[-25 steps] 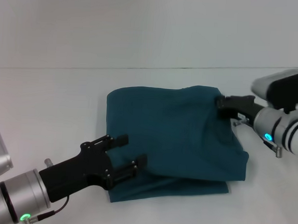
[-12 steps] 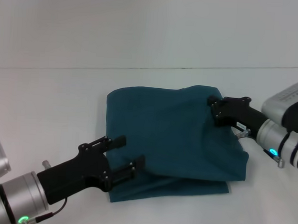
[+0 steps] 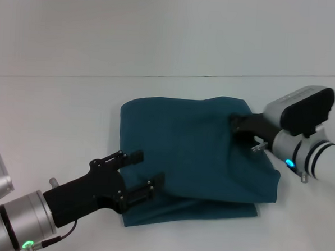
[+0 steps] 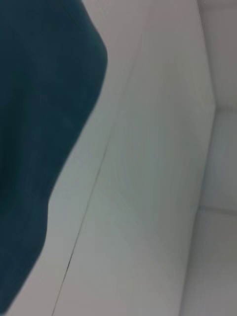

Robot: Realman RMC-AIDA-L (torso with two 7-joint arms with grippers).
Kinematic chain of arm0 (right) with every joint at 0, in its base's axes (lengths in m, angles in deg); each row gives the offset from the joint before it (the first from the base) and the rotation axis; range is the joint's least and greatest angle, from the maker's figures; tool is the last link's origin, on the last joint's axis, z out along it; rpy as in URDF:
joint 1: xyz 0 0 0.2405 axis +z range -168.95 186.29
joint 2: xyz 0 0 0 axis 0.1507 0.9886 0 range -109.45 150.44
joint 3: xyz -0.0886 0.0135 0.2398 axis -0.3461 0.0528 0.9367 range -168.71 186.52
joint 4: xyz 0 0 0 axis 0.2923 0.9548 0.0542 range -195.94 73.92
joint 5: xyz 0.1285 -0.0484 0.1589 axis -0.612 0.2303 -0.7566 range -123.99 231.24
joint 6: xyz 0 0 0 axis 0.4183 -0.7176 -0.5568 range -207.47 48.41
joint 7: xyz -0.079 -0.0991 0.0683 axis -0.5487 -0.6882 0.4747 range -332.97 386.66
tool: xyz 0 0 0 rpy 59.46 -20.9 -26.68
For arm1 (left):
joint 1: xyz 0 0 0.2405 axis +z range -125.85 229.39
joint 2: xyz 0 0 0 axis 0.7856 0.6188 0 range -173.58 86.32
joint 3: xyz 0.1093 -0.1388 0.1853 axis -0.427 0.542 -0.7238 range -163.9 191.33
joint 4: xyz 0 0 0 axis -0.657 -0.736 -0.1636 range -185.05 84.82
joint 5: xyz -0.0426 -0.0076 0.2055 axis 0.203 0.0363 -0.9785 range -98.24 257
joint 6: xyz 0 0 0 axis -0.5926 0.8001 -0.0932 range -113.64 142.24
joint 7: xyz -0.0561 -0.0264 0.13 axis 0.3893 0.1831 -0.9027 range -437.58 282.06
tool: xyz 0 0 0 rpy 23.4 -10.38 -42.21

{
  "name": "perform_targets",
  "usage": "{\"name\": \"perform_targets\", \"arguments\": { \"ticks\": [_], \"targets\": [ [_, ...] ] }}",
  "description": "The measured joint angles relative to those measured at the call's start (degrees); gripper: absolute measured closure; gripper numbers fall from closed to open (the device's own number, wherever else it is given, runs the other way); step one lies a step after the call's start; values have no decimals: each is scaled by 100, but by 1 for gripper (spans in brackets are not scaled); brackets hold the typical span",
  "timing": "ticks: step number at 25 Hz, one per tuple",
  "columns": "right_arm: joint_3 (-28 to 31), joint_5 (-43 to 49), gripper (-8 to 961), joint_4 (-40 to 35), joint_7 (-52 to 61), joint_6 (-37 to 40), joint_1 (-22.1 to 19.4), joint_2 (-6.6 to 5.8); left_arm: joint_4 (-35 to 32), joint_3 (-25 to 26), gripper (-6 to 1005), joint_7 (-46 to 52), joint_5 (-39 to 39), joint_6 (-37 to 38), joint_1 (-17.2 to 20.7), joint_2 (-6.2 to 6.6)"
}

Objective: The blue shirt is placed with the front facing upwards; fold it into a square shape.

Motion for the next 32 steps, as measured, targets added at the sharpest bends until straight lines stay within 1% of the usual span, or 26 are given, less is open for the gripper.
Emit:
{"name": "perform_targets", "arguments": {
  "ticks": [5, 7, 10, 12, 15, 18, 24, 29, 32],
  "targets": [
    [233, -532, 955, -101, 0, -177, -182, -64, 0, -1, 281, -2, 0, 0, 5, 0],
    [308, -604, 955, -183, 0, -147, -278, -69, -2, -2, 281, -2, 0, -1, 16, -1],
    [293, -587, 955, -333, -14, 593, -593, -67, 7, 0, 281, -2, 0, 3, 33, -1],
    [119, -369, 955, -448, -99, 1449, -854, -86, 18, 9, 281, -3, 0, 40, 53, 0],
    [-149, 132, 955, -570, -183, 1875, -1036, -103, 8, 23, 280, -5, -1, 66, 58, 4],
    [-220, 640, 955, -548, -225, 1802, -1102, -107, 2, 24, 280, -11, -1, 65, 54, 2],
    [-224, 1021, 955, -409, -208, 1668, -1227, -100, -8, 27, 280, -73, -1, 59, 53, 0],
    [-192, 1036, 955, -469, -230, 2062, -1617, -92, -8, 26, 280, -75, -1, 69, 61, 0],
    [6, 883, 954, -548, -298, 2294, -1899, -66, -11, 27, 280, -75, -1, 69, 52, 0]
  ]
}}
